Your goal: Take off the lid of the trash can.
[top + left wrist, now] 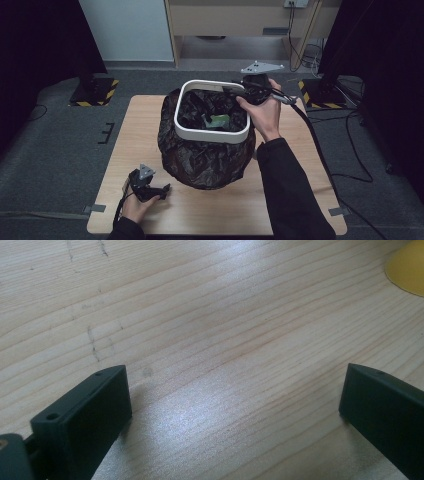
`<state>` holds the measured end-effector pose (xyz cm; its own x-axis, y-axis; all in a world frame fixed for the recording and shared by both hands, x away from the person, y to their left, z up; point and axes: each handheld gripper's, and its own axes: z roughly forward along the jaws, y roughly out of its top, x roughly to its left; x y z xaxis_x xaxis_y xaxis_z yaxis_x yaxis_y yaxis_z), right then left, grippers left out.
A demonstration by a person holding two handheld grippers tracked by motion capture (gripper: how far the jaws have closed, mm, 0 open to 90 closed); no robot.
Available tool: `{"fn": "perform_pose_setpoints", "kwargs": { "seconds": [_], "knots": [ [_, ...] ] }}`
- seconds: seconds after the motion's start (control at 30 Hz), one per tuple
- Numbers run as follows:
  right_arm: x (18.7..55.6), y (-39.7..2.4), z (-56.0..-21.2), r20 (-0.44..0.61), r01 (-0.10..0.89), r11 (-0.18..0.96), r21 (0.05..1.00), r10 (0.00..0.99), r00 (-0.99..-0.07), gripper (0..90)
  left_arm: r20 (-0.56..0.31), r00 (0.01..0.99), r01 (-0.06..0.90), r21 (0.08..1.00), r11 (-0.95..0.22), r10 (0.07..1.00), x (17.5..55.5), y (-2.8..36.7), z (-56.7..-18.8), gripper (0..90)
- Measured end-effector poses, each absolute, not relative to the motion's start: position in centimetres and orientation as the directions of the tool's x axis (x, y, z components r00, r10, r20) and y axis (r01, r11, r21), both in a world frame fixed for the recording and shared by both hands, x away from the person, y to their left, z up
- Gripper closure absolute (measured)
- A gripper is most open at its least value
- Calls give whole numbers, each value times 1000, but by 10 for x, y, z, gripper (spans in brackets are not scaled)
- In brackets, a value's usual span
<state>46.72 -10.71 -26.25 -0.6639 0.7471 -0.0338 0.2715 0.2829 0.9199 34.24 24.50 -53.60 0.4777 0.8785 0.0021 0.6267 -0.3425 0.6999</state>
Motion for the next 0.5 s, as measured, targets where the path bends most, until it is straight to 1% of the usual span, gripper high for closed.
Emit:
{"fn": "perform_pose_setpoints", "kwargs": {
  "seconds": [0.2, 0.5],
  "knots": [
    [466, -115, -254, 7, 267, 223, 938, 756, -655, 585, 2, 478, 627, 700, -343, 878, 342, 245, -536, 0],
    [457, -139, -239, 1, 197, 149, 969, 795, -606, 585, 2, 478, 627, 700, -342, 879, 342, 245, -536, 0]
  ]
}}
